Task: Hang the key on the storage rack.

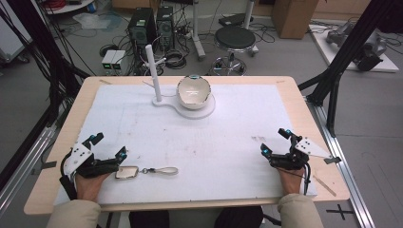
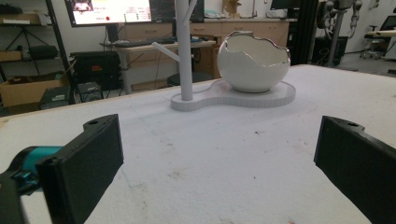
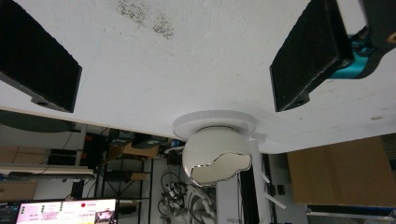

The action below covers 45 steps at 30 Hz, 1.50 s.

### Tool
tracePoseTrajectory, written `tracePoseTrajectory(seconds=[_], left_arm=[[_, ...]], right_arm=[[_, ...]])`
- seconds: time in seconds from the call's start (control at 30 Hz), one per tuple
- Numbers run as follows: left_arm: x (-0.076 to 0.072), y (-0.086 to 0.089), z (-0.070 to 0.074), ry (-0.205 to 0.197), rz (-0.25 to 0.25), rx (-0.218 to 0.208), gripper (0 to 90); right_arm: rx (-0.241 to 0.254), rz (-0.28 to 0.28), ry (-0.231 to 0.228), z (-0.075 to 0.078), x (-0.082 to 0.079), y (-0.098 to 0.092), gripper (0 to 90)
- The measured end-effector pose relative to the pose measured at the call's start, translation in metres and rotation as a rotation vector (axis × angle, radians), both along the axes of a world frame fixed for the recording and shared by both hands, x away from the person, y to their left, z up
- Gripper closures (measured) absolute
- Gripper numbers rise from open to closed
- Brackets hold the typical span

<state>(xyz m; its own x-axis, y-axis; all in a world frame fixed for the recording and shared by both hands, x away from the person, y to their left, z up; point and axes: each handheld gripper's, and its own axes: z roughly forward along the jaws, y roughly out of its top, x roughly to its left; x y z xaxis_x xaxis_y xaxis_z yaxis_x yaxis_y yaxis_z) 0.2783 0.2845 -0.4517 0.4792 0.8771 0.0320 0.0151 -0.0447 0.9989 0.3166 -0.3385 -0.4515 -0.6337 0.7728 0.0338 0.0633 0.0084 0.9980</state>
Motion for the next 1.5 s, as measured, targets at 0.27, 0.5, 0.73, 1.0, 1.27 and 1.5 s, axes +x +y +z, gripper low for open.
tracePoseTrajectory(seconds=[0.27, 0.5, 0.73, 1.0, 1.27, 1.5], left_arm=[[0.000, -0.001, 0.000, -0.001, -0.006, 0.008, 1.7], [0.002, 0.000, 0.005, 0.021, -0.014, 0.028, 1.7], [0.007, 0.003, 0.043, -0.004, -0.103, 0.087, 1.7], [0.018, -0.007, 0.094, 0.023, -0.277, 0.203, 1.7], [0.031, -0.021, 0.126, 0.119, -0.419, 0.344, 1.7], [0.037, -0.049, 0.129, 0.236, -0.574, 0.571, 1.7]], right_arm=[[-0.004, -0.006, -0.001, 0.000, 0.000, 0.001, 1.2], [0.001, -0.005, 0.001, 0.000, 0.000, 0.000, 1.2], [-0.002, -0.005, 0.001, 0.000, 0.000, 0.000, 1.2], [0.001, -0.011, 0.000, 0.000, 0.000, 0.000, 1.2], [0.001, -0.013, -0.001, 0.000, 0.000, 0.000, 1.2], [0.001, -0.013, 0.001, 0.000, 0.000, 0.000, 1.2]])
